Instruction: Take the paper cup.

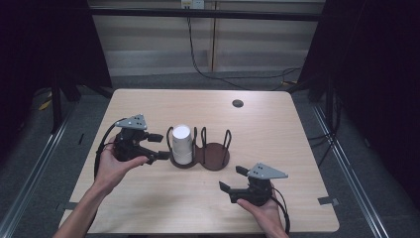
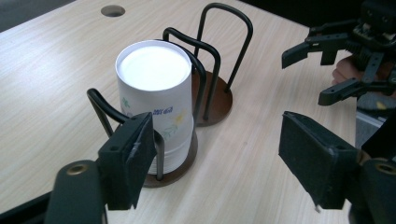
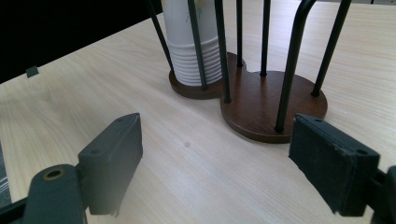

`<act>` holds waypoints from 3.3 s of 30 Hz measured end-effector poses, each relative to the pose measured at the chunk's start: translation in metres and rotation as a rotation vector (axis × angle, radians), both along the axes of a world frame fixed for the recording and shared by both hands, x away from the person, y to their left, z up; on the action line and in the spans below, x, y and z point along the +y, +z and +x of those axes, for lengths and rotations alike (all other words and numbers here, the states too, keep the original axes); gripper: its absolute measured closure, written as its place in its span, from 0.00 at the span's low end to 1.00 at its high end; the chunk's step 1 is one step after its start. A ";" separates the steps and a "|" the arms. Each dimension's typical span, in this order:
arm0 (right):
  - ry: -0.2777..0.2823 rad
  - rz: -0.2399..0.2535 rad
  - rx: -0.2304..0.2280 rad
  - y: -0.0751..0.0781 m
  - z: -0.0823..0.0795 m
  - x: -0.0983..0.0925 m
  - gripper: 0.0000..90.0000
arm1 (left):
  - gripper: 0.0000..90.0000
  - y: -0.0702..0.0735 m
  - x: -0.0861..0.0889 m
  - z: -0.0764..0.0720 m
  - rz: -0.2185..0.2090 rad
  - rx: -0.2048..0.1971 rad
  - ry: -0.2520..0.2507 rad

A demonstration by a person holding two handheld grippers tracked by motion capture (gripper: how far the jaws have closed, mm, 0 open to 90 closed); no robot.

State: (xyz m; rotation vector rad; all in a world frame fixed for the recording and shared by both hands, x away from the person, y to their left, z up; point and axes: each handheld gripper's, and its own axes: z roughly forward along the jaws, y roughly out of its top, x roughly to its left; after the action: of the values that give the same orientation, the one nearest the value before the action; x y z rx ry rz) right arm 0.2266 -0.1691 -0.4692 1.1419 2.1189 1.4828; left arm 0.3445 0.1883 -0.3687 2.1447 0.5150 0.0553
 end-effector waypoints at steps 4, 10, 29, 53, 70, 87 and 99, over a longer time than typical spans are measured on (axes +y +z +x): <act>0.005 -0.007 0.004 -0.001 0.001 0.000 0.19 | 0.34 0.006 -0.009 0.010 0.049 0.002 -0.001; 0.014 -0.011 0.009 -0.002 -0.001 0.001 0.19 | 0.33 0.010 -0.015 0.021 0.082 0.014 0.001; 0.035 -0.032 0.022 -0.005 -0.002 0.003 0.20 | 0.36 0.020 -0.050 0.050 0.300 0.031 -0.031; 0.043 -0.036 0.035 -0.007 -0.002 0.003 0.21 | 0.36 0.019 -0.085 0.069 0.486 0.042 -0.047; 0.046 -0.034 0.033 -0.007 -0.002 0.003 0.21 | 0.37 0.010 -0.107 0.070 0.593 0.053 -0.061; 0.027 -0.039 0.035 -0.007 -0.002 0.002 0.22 | 0.38 0.013 -0.110 0.072 0.653 0.077 -0.093; 0.035 -0.047 0.043 -0.008 -0.001 0.003 0.22 | 0.38 0.023 -0.105 0.072 0.619 0.082 -0.071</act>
State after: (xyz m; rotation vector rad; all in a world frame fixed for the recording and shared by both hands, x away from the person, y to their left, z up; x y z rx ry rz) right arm 0.2256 -0.1658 -0.4772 1.1355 2.2015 1.4273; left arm 0.4163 0.0833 -0.3457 2.7783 0.5128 0.0969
